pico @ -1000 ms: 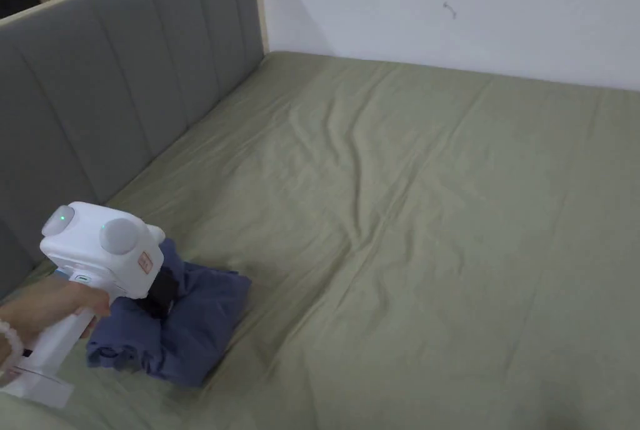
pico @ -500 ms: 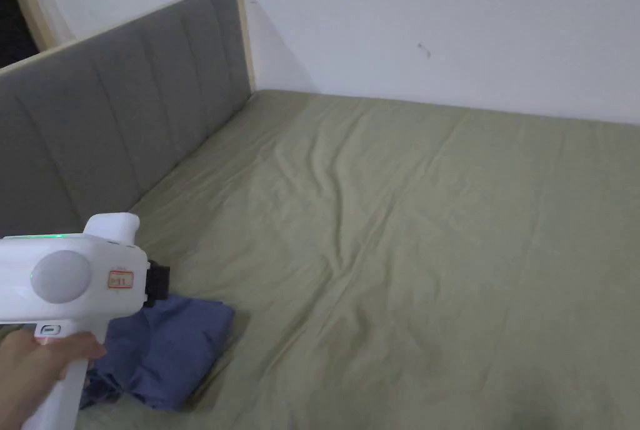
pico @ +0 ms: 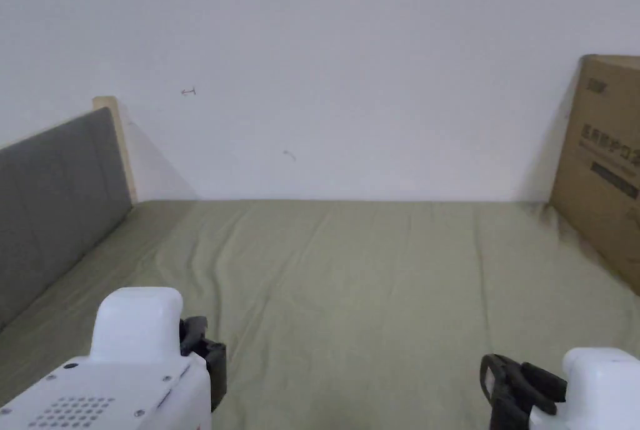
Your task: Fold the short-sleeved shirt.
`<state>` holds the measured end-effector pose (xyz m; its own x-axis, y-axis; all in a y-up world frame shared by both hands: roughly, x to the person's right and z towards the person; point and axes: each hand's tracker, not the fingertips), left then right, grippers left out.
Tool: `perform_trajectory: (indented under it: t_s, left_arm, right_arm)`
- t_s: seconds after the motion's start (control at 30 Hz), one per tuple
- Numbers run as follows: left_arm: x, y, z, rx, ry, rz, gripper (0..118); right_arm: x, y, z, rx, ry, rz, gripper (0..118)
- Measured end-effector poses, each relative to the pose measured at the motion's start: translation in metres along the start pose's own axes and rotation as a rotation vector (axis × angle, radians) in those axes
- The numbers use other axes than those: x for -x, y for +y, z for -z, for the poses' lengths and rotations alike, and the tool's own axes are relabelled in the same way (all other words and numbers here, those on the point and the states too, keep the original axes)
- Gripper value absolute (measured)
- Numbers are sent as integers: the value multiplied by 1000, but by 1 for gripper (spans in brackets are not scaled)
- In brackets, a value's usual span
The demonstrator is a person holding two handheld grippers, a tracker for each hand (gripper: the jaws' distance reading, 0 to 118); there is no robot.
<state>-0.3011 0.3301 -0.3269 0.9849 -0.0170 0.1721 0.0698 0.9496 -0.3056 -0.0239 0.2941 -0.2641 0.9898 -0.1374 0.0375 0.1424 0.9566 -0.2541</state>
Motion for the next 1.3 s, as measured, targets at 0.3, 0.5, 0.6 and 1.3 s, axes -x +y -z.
perform_trajectory:
  t_s: [0.3,0.5,0.6,1.3]
  left_arm:
    - [-44,13,-44,-224,94,57,22]
    - [-48,6,-47,-176,45,54,103]
    - [-47,4,-47,-135,0,-11,118]
    - [-54,19,-49,-178,57,20,118]
  right_arm:
    - [27,23,-53,-283,-160,-162,5]
    - [26,19,-59,-338,-212,-170,116]
    - [19,19,-57,-338,-204,-148,118]
    - [12,34,-49,-266,-226,-126,118]
